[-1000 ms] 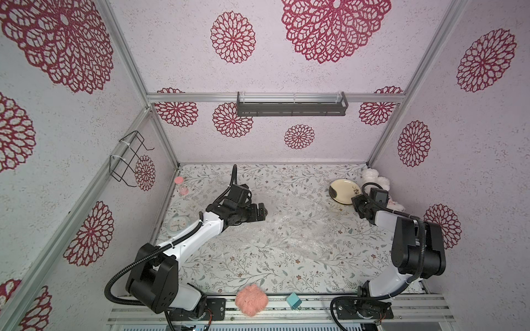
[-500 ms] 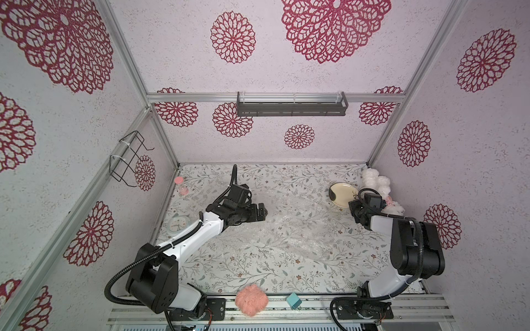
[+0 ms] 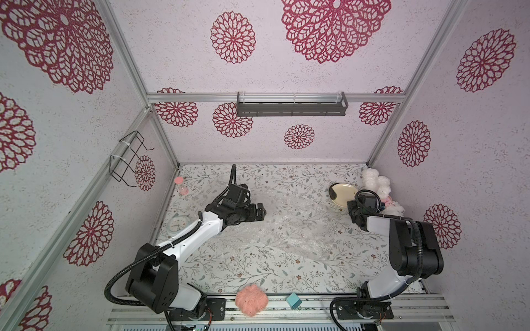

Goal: Unpack dinner plates from bubble wrap
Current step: Place the plate on the plate.

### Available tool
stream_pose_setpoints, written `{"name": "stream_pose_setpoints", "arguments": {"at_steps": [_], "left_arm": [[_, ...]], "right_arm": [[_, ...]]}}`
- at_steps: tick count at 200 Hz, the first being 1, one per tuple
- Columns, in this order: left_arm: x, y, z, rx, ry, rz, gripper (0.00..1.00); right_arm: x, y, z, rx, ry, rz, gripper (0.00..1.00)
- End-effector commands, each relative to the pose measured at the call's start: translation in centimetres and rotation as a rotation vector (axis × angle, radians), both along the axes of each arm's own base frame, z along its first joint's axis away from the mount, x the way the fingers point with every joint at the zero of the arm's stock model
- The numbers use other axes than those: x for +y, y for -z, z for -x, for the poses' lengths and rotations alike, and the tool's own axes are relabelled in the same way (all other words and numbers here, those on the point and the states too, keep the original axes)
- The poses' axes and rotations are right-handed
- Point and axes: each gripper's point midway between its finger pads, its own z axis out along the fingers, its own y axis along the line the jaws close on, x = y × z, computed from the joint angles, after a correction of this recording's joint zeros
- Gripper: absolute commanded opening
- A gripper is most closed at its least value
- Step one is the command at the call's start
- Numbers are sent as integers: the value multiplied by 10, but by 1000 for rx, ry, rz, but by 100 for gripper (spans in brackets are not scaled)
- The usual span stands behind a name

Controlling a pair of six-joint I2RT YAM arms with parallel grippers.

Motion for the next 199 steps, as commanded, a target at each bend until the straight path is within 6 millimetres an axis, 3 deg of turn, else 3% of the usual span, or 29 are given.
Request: {"name": "stream_pose_setpoints", "arguments": {"at_steps": [1, 105, 199], "left_arm": [[4, 0, 2, -2, 1, 2, 97], [6, -2, 1, -3, -5, 12, 97], [8, -8, 4, -9, -14, 18, 97]], "right_arm": [[-8, -32, -13, -90, 58, 9, 8], [2, -32, -15, -94, 44, 10, 19], [16, -40, 4, -124, 19, 38, 21]]}}
